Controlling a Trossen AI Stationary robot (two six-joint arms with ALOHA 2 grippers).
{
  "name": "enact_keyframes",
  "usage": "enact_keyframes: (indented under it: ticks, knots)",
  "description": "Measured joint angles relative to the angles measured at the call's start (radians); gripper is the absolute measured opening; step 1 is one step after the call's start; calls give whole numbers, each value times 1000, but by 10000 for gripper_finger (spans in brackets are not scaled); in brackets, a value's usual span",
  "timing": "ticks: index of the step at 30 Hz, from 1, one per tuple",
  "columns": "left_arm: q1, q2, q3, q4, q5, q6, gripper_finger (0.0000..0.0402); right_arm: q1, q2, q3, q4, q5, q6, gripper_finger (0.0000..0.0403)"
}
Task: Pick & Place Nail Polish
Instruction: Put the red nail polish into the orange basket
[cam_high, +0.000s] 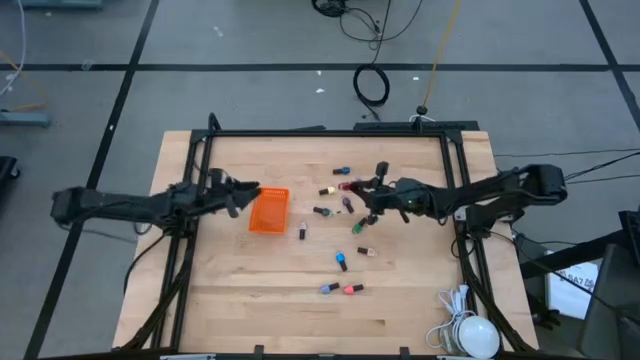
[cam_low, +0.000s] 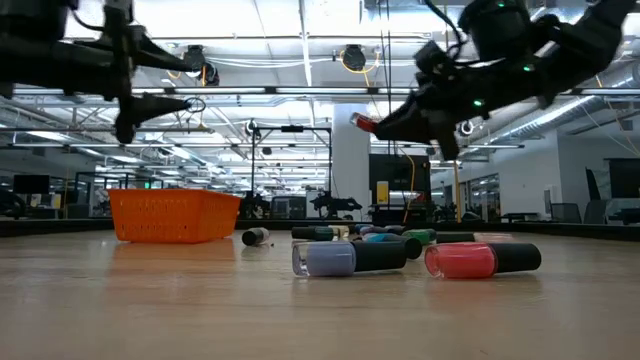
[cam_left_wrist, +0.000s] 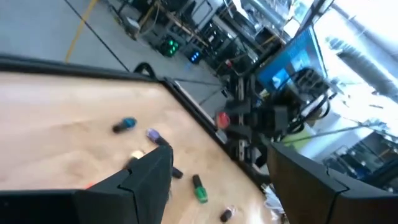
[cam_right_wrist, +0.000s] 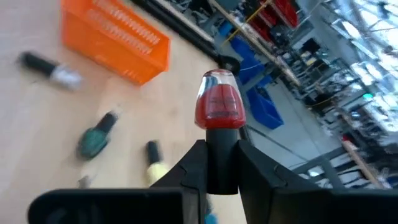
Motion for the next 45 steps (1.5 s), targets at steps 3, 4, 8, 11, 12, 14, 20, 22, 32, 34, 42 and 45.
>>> enact_keyframes:
  ticks: [3,4,8,11,12,14,20,22,32,34,42,45]
  knots:
    - [-15,239,40,147,0,-1,257,10,55,59,-17,0,-15,48]
    - [-20,314,65,163,0,-1,257,14,74,76,-15,-2,-27,48]
    - [-23,560,200,177,0,7,257,30,135,129,-15,-3,-80,48]
    - [-18,705,320,176,8,51,257,38,151,152,-19,-3,-98,48]
    - [-17,747,359,172,10,70,257,41,150,155,-17,-3,-104,48]
    - [-15,824,440,163,21,119,257,43,149,162,-11,-3,-105,48]
    - [-15,992,632,138,61,205,257,48,139,163,-12,-3,-108,48]
    - [-15,1034,685,125,61,218,257,49,140,163,-22,-3,-108,48]
    - [-7,1102,782,27,62,215,257,60,141,162,-16,3,-107,48]
    - [-2,1101,783,26,63,208,257,60,141,162,-14,4,-105,48]
    - [24,1101,782,18,108,153,165,60,141,162,-18,6,-78,48]
    - [35,1101,781,11,147,163,75,60,140,161,-22,9,-75,48]
